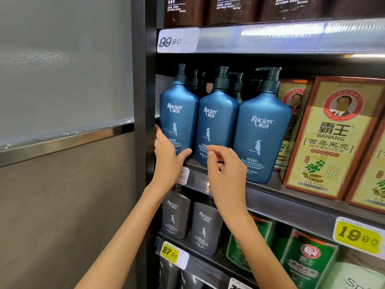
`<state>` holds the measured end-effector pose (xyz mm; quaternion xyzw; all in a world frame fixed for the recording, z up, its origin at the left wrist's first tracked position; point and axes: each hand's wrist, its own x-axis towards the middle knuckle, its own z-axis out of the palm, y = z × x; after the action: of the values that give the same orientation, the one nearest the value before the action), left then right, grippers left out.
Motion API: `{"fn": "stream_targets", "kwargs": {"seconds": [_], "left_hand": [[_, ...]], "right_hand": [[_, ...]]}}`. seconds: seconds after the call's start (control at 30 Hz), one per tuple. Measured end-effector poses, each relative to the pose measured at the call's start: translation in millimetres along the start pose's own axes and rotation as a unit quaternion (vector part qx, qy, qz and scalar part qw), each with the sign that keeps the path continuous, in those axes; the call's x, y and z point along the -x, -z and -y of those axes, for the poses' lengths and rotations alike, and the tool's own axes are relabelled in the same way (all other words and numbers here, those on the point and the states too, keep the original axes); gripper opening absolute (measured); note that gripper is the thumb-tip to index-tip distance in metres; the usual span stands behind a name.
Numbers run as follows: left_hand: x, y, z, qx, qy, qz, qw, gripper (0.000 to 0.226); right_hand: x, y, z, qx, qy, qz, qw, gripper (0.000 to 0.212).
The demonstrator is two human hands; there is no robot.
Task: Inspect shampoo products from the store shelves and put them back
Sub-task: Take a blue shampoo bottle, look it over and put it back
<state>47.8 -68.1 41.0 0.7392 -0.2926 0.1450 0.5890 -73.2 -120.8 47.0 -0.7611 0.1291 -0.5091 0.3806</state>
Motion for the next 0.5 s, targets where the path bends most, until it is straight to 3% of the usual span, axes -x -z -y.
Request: {"fn": "stream_targets", "kwargs": {"seconds": [0.23, 0.5], "left_hand": [[0.7, 1.8, 1.9, -0.027, -0.009, 0.001, 1.000, 0.101], [4.4, 7.5, -3.9, -0.037, -0.009, 0.008, 0.999, 0.098]], "right_hand": [[0.5, 3.9, -0.3, -0.031, -0.008, 0.014, 0.999, 0.018], [-6.7, 8.4, 15.8, -0.023, 0.070, -0.020, 0.997, 0.018]]}}
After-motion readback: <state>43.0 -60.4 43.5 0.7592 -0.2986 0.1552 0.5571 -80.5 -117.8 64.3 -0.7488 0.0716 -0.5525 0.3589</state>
